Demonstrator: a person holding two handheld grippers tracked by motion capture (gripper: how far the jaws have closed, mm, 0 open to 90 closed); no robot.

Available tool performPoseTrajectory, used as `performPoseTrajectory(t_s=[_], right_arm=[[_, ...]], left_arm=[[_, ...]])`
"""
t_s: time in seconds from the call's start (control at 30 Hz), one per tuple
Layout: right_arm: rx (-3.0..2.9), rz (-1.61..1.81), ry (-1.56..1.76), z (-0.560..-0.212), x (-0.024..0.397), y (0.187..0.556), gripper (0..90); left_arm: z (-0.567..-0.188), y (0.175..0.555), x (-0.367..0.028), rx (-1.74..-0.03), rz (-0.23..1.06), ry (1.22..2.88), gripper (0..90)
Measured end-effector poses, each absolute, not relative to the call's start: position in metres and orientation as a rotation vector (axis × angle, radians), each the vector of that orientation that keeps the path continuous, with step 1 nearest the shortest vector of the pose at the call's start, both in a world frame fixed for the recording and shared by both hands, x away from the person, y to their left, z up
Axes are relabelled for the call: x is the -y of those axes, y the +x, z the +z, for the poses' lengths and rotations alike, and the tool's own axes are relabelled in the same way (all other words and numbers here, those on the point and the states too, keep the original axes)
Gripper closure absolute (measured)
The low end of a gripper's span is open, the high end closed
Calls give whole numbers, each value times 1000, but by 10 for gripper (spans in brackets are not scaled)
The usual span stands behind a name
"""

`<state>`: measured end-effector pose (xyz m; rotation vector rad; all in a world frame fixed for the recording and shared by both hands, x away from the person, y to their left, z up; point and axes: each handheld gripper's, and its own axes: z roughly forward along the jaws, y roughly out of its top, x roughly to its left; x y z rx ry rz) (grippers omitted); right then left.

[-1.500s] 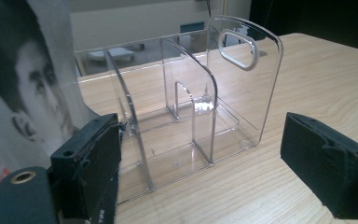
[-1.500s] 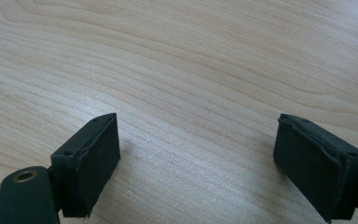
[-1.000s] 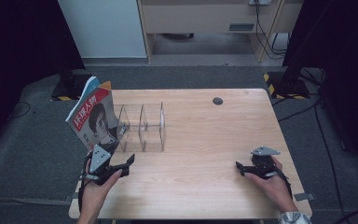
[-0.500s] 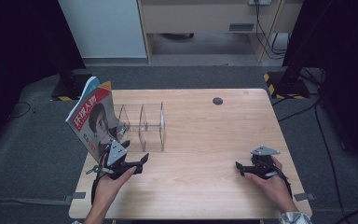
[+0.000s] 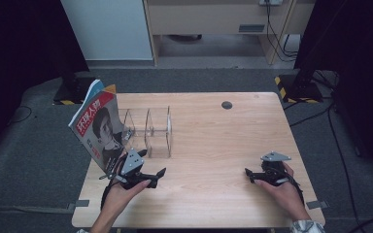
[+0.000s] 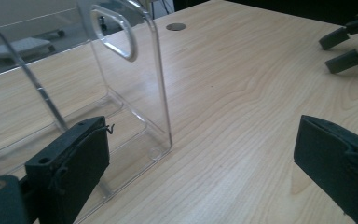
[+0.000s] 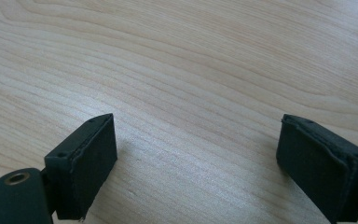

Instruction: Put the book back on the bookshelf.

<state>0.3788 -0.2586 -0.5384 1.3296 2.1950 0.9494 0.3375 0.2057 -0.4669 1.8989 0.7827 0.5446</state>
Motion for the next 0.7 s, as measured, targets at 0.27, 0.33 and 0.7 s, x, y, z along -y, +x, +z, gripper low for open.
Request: performPoseTrajectory(t_s=[0.27,0.33,0.7], right_arm=[[-2197,944,1335,-539,257,380,109],[-2197,944,1335,-539,257,380,109],[-2198,944,1337,-538,257,379,107]], left_arm=[[-466,341,-190,-759,492,1882,35],[-465,340,-184,-742,483,1889,37],[-469,339,-137,-638,433,1958,38]])
